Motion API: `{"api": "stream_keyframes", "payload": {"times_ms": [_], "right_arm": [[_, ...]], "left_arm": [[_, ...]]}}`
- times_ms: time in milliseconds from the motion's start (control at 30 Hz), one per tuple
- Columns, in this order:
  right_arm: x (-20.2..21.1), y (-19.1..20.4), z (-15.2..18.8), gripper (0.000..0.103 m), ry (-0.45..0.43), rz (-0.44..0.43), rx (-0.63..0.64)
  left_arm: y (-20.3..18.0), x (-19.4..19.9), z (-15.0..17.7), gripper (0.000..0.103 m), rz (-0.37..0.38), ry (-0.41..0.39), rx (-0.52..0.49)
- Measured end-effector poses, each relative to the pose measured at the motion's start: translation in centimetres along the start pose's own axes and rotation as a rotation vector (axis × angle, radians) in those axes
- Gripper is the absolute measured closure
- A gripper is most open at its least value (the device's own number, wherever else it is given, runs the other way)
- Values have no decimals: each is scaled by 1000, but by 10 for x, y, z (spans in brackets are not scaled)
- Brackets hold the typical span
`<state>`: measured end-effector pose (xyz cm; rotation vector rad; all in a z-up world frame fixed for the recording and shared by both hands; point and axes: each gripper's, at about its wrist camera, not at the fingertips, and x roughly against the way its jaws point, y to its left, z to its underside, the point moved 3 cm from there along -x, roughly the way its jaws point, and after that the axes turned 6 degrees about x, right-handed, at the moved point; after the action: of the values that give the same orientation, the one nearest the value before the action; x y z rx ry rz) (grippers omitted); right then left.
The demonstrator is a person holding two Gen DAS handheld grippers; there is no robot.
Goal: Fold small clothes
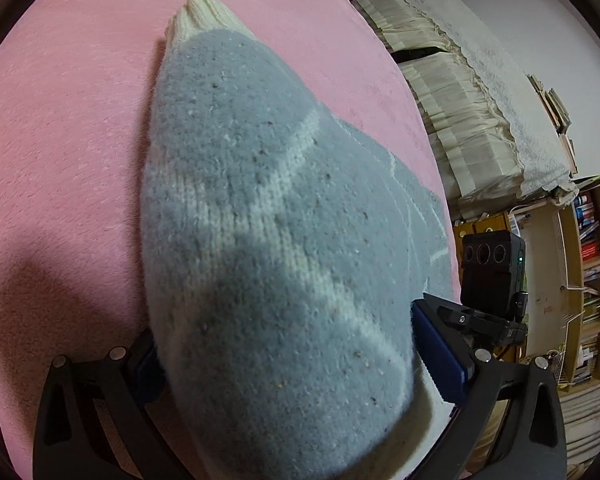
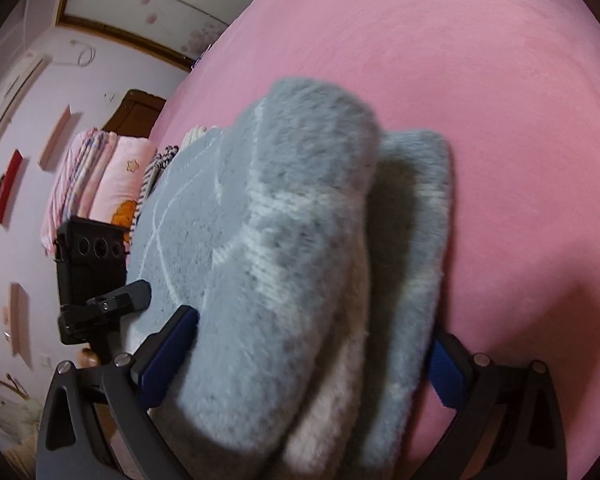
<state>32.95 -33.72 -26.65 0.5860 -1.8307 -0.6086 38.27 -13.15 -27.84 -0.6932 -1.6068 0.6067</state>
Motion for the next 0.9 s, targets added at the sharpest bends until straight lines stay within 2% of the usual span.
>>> {"api": "stream_keyframes", "payload": {"times_ms": [100,167,233,267,333,400,533,700,800,900], "right_arm": [[3,-3,3,0,-16,10,4],[6,0,5,5,-23,40,16],[10,6,6,25,-32,39,25],[12,7,6,29,-40,44,28],[19,12,8,47,-56,49,44],[27,17,9,52,-79,56,43],[37,34,14,55,-116,82,49],[50,72,21,56,-134,99,72],[51,97,26,57,-118,95,96],[47,135,23,57,-113,53,114]], "left_arm": [[-4,0,-3,0,-13,10,-5],[-8,-1,-3,0,-33,9,-22],[-21,-10,-7,1,-62,-6,-28],[-25,-10,-6,2,-84,-17,-33],[-33,-8,-4,9,-118,-36,-47],[-41,-4,-2,15,-152,-51,-59],[-59,10,5,26,-200,-74,-87],[-79,39,15,28,-235,-73,-121],[-85,70,18,28,-250,-79,-132],[-84,109,14,28,-266,-106,-138]]}}
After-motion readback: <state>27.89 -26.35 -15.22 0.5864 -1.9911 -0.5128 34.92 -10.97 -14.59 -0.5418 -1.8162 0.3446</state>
